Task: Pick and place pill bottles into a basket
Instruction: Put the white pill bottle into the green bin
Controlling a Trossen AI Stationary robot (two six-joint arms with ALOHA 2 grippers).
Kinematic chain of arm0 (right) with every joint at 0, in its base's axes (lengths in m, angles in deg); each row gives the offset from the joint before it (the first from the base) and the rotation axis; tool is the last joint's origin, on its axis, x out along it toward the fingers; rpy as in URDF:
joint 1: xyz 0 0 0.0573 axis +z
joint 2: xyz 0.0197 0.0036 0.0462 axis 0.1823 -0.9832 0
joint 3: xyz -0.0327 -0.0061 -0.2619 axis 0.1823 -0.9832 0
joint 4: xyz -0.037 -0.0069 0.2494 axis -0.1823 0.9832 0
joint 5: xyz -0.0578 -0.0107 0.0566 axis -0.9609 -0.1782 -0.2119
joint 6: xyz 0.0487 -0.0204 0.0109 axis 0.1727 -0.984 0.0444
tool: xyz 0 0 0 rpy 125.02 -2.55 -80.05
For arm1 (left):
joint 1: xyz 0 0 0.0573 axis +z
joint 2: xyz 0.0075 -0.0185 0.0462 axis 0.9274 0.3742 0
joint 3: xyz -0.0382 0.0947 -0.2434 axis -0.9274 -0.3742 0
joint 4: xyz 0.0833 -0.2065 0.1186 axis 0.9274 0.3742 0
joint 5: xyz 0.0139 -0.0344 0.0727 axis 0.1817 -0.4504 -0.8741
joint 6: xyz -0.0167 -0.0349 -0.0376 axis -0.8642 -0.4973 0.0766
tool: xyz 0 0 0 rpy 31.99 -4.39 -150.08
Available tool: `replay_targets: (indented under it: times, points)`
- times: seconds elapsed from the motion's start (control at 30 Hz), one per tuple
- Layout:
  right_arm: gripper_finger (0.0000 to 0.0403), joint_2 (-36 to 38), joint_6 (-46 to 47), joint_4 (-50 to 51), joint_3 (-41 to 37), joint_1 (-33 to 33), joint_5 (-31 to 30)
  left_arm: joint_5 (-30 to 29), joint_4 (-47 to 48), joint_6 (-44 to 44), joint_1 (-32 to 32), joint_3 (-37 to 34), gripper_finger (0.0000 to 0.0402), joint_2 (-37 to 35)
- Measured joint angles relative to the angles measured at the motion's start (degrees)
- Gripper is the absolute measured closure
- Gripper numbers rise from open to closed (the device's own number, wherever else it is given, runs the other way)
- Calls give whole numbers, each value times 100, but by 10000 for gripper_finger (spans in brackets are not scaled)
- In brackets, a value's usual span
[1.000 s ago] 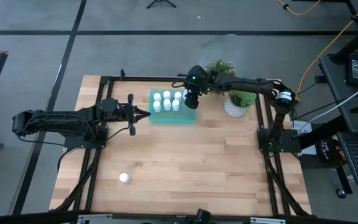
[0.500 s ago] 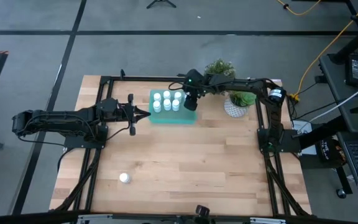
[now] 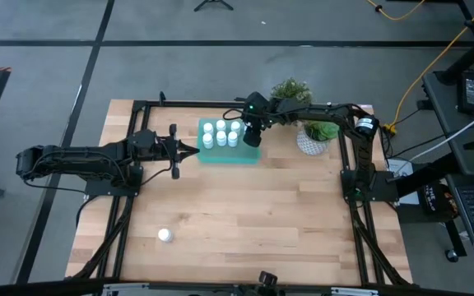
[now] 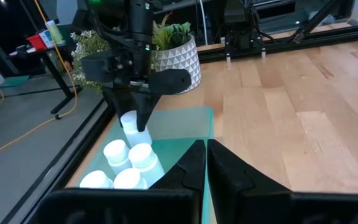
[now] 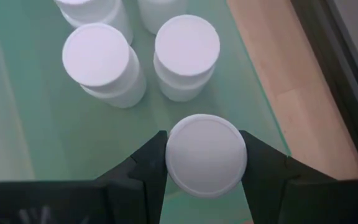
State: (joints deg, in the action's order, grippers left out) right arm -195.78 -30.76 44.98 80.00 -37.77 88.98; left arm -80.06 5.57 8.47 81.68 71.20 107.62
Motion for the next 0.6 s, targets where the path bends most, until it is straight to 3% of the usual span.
replay_targets:
  times: [0.6]
  points:
    - [216,0,20,10,-4,0,0,2,0,0,0,0,391,0]
